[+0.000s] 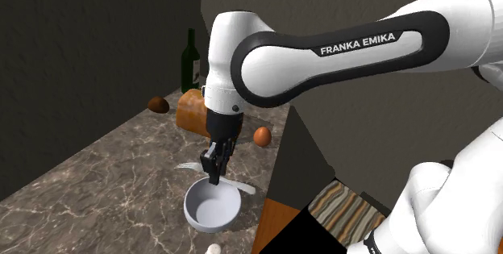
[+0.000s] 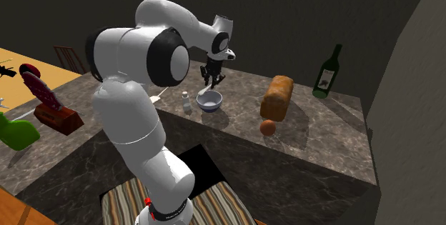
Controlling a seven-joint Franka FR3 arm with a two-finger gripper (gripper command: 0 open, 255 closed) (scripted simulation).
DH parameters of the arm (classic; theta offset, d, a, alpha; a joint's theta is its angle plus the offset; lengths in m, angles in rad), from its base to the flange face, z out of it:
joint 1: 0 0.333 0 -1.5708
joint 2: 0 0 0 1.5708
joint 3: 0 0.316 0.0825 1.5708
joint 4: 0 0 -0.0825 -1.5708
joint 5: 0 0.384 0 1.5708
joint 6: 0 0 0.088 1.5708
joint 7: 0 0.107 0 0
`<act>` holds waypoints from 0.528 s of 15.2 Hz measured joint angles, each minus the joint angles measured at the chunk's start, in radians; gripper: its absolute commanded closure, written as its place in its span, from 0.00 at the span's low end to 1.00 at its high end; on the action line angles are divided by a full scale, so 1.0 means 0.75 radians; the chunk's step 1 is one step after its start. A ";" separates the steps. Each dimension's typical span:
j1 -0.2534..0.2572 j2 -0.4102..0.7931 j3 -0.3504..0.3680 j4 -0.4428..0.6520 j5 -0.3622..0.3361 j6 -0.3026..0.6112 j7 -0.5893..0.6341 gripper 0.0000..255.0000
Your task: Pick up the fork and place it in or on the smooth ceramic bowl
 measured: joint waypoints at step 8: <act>0.010 0.012 0.012 -0.129 0.016 0.140 -0.016 1.00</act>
